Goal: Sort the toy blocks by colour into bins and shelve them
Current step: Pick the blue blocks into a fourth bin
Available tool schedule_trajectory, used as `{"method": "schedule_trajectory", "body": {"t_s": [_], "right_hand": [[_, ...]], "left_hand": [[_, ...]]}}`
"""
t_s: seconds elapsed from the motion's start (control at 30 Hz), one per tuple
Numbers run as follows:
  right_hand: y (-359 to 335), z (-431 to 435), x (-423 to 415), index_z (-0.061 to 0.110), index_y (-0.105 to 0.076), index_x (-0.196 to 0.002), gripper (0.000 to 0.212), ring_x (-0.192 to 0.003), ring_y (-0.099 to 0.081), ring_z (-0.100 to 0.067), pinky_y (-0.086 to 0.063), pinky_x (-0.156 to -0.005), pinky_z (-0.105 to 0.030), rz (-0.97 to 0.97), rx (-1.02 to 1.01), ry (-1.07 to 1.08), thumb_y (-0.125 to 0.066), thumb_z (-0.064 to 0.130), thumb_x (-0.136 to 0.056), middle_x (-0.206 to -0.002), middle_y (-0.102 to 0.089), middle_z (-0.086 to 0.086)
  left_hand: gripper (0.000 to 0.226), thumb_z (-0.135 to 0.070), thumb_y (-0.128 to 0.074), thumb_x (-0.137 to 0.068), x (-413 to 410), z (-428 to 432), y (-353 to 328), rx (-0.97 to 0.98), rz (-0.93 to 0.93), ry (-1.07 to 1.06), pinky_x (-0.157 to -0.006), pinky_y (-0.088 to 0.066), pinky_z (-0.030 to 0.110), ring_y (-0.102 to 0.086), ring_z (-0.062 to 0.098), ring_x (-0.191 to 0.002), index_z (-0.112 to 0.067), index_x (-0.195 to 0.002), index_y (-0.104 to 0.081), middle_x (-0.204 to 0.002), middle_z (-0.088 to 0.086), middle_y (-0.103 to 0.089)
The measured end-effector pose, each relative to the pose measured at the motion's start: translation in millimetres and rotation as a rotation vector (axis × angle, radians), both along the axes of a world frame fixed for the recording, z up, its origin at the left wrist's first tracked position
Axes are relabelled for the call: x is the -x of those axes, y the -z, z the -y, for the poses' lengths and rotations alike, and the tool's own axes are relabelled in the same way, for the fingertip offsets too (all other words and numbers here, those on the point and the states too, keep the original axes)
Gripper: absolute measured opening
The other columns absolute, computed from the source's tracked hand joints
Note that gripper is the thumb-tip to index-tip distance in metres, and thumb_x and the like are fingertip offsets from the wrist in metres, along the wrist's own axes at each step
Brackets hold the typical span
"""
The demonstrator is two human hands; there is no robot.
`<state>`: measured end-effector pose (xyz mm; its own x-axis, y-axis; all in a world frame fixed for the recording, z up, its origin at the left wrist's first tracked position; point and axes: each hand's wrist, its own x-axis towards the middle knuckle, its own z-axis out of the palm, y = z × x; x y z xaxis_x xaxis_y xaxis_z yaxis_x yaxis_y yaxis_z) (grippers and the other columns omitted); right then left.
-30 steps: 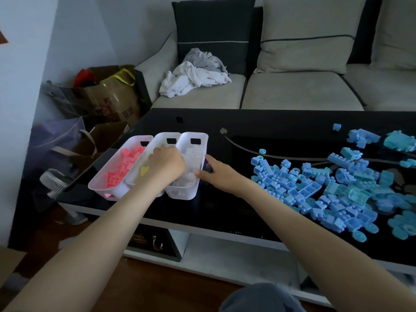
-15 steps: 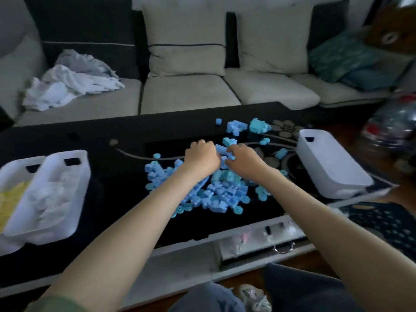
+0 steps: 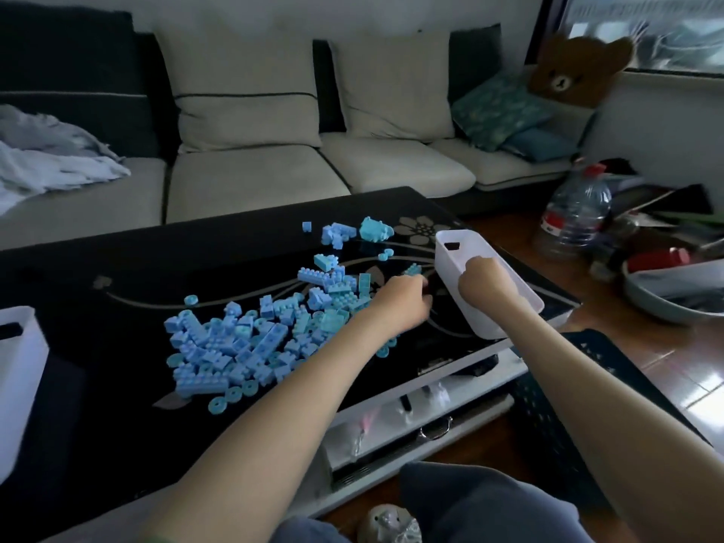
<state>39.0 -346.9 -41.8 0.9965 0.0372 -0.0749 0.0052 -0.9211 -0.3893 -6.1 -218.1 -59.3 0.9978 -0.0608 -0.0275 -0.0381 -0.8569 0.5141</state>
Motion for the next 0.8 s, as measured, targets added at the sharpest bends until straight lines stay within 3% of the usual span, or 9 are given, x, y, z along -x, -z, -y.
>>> {"method": "schedule_trajectory", "body": {"t_s": [0.07,0.1,0.2,0.3,0.37,0.47,0.63,0.7,0.8], "right_hand": [[-1,-4,3,0.005,-0.055,-0.121,0.029,-0.108,-0.057,-0.021,-0.046,-0.078,-0.024,0.042,0.164,-0.071,-0.046,0.004,-0.093,-0.12,-0.054,-0.009],[-2,-4,7,0.005,-0.055,-0.12,0.028,-0.107,-0.058,-0.02,-0.046,-0.078,-0.023,0.04,0.145,-0.062,-0.046,0.005,-0.093,-0.117,-0.055,-0.008],[-9,-5,10,-0.003,-0.059,-0.111,0.025,-0.096,-0.059,-0.027,-0.04,-0.06,-0.02,0.021,-0.144,0.064,-0.045,0.005,-0.093,-0.098,-0.056,-0.01],[-19,3,14,0.006,-0.058,-0.097,0.018,-0.079,-0.055,-0.019,-0.037,-0.067,-0.02,0.018,-0.125,0.07,-0.041,0.013,-0.095,-0.086,-0.055,-0.005],[-17,13,9,0.006,-0.053,-0.092,0.021,-0.064,-0.045,-0.014,-0.036,-0.061,-0.019,0.032,-0.234,0.122,-0.035,0.014,-0.097,-0.068,-0.042,-0.002],[-10,28,-3,0.003,-0.05,-0.087,0.021,-0.058,-0.044,-0.015,-0.03,-0.049,-0.022,-0.025,-0.28,0.143,-0.037,0.015,-0.097,-0.064,-0.042,-0.003],[6,45,-1,0.004,-0.06,-0.098,0.016,-0.07,-0.055,-0.026,-0.049,-0.066,-0.035,-0.083,-0.673,0.202,-0.049,0.014,-0.091,-0.071,-0.054,-0.005],[14,52,-1,-0.009,-0.058,-0.109,0.03,-0.074,-0.052,-0.026,-0.045,-0.068,-0.036,-0.128,-0.718,0.21,-0.05,0.014,-0.091,-0.075,-0.054,-0.01],[15,59,3,-0.012,-0.057,-0.111,0.034,-0.071,-0.054,-0.026,-0.043,-0.064,-0.035,-0.161,-0.763,0.246,-0.053,0.017,-0.092,-0.08,-0.054,-0.015]], "left_hand": [[0.049,-0.023,-0.052,-0.094,1,14,1,0.104,0.012,0.067,-0.096,-0.046,0.037,-0.053,0.028,-0.119,-0.018,-0.142,-0.041,-0.134,0.01,-0.054],[0.055,-0.023,-0.056,-0.092,1,22,1,0.162,0.019,0.103,-0.098,-0.045,0.037,-0.051,0.027,-0.122,-0.02,-0.144,-0.038,-0.137,0.008,-0.052],[0.076,-0.024,-0.07,-0.084,1,38,0,0.348,0.025,0.183,-0.097,-0.04,0.03,-0.046,0.02,-0.126,-0.022,-0.146,-0.027,-0.142,0.003,-0.046],[0.09,-0.03,-0.08,-0.074,-3,45,4,0.406,0.06,0.209,-0.103,-0.04,0.034,-0.042,0.016,-0.128,-0.021,-0.145,-0.026,-0.144,-0.002,-0.04],[0.091,-0.032,-0.081,-0.072,-6,49,4,0.395,0.063,0.224,-0.105,-0.039,0.036,-0.038,0.015,-0.131,-0.02,-0.145,-0.027,-0.146,-0.003,-0.035],[0.097,-0.04,-0.078,-0.073,-9,53,4,0.285,0.066,0.254,-0.114,-0.029,0.04,-0.022,0.014,-0.142,-0.02,-0.149,-0.02,-0.155,-0.003,-0.021],[0.099,-0.053,-0.07,-0.076,-8,64,6,0.142,0.081,0.285,-0.12,-0.008,0.042,0.0,0.015,-0.146,-0.016,-0.151,-0.016,-0.158,-0.004,-0.015],[0.104,-0.056,-0.066,-0.079,-8,68,9,0.083,0.018,0.288,-0.12,-0.002,0.041,0.014,0.016,-0.146,-0.018,-0.153,-0.005,-0.16,-0.007,0.0],[0.105,-0.061,-0.062,-0.08,-12,69,12,0.015,-0.029,0.292,-0.118,-0.005,0.044,0.021,0.015,-0.144,-0.021,-0.153,0.001,-0.16,-0.011,0.008]]}}
